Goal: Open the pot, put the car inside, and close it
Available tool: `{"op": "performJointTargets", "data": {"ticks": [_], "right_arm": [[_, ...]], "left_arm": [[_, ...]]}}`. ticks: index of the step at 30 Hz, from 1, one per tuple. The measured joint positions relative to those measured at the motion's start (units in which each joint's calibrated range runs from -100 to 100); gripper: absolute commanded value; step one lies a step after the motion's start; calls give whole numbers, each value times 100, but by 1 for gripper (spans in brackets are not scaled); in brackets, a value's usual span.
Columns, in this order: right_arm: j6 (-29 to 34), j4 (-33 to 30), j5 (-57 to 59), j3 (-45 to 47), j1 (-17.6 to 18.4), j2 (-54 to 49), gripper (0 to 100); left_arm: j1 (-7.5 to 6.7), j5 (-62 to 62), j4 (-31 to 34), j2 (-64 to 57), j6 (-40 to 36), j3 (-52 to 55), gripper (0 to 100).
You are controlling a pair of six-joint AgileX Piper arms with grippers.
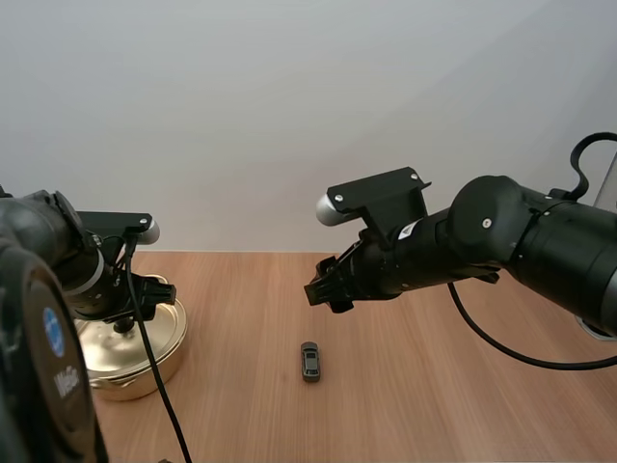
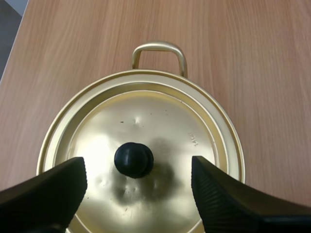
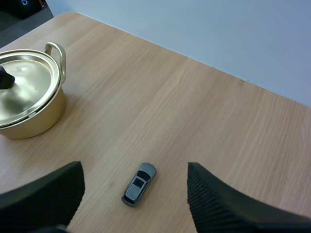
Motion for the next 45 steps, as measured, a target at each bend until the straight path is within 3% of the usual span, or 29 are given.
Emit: {"op": "performJointTargets", "data": {"ticks": [26, 28, 31, 32, 45], "right_arm": [[0, 11, 0, 0, 0, 0, 100], [0, 11, 0, 0, 0, 0, 100], [0, 11, 0, 0, 0, 0, 100], [0, 11, 0, 0, 0, 0, 100], [0, 11, 39, 0, 0, 0, 100]], "left_arm": [[0, -446, -110, 435, 47, 0, 100], [0, -446, -110, 435, 47, 0, 69], [0, -446, -85, 435, -143, 0, 9], [0, -446, -73, 435, -232, 0, 0], [0, -551, -50, 409, -586, -112, 0]]}}
